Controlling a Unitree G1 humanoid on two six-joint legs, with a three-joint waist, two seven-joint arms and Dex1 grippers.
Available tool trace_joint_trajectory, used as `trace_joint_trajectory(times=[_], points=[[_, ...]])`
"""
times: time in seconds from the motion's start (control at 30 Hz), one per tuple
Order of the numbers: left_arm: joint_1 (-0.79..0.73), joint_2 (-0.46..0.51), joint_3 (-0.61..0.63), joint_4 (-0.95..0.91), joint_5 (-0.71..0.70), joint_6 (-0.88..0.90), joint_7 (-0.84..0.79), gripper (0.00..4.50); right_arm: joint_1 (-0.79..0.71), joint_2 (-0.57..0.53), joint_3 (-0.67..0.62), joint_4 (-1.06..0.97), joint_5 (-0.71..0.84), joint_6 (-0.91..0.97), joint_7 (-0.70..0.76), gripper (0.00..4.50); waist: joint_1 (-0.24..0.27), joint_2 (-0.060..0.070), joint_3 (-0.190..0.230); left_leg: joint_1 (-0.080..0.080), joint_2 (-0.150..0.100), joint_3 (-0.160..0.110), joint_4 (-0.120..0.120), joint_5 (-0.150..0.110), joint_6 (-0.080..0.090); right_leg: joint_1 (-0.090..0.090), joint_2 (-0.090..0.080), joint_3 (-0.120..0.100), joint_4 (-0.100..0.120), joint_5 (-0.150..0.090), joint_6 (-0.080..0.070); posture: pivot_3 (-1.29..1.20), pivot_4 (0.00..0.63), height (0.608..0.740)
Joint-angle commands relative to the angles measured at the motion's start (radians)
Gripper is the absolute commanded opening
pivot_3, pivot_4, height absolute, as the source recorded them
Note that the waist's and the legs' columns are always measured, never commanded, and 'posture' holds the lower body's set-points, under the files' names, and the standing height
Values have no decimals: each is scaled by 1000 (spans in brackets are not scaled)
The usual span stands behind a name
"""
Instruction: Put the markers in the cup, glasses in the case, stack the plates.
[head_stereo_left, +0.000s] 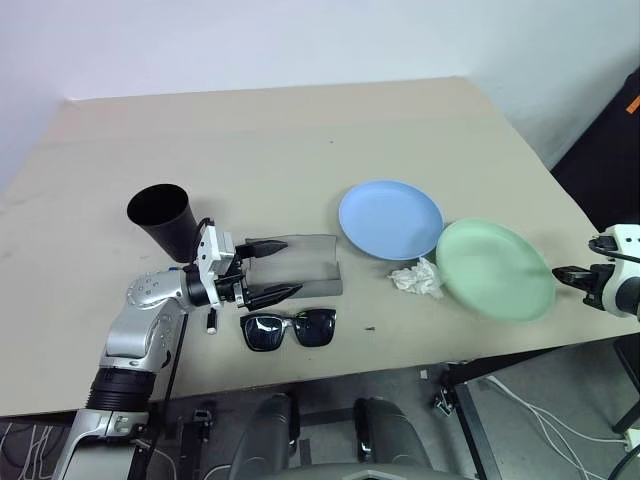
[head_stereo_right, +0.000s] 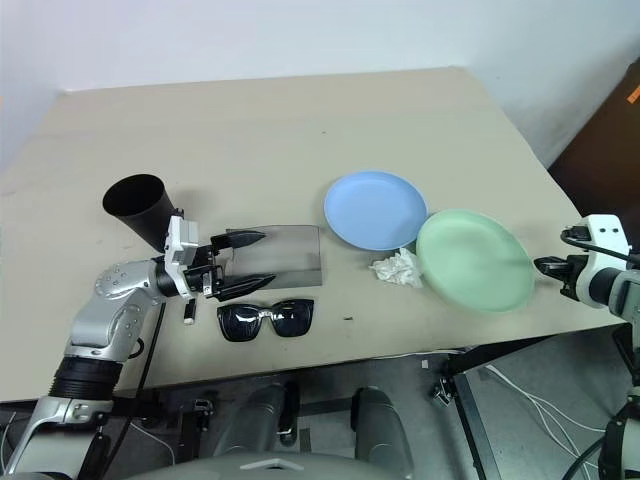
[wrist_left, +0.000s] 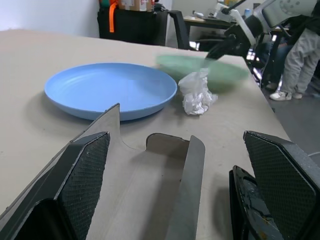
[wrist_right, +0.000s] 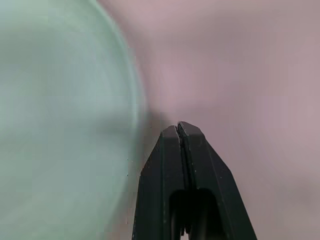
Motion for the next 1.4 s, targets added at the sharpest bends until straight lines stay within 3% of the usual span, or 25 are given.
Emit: trace_joint_trajectory(times=[0.03,0.4,0.6,0.87,1.07,1.4], points=[[-27,-8,-4,-4,-2,-25,-9,4500,9,-35,-52,-71,25,6,20,17,-1,0,0,0,0,0,0,0,0,0,0,0,0,0,0,0,150,735],[-29,-11,-2,0,2,-30,-11,4500,47,-36,-78,-151,59,-8,81,17,1,0,0,0,0,0,0,0,0,0,0,0,0,0,0,0,150,735],[-13,-8,1,-15,0,-29,-6,4500,15,-31,-34,-94,39,45,55,1931,0,0,0,0,0,0,0,0,0,-1,0,0,0,0,0,0,150,735],[2,-7,1,-29,-3,-23,-1,4500,0,-51,7,-72,50,113,112,1931,1,0,0,-2,0,0,0,0,0,-3,-1,1,0,0,0,0,150,735],[3,-9,-2,-32,-2,-20,1,4500,-4,-61,1,-82,56,124,138,25,1,0,0,-3,0,0,-1,0,0,-3,0,1,0,0,0,0,150,735],[-2,-7,5,-17,-1,-24,2,4500,19,-115,-35,-106,94,124,229,25,2,0,0,-4,0,0,-1,0,0,-4,-1,1,-1,0,0,0,150,735]])
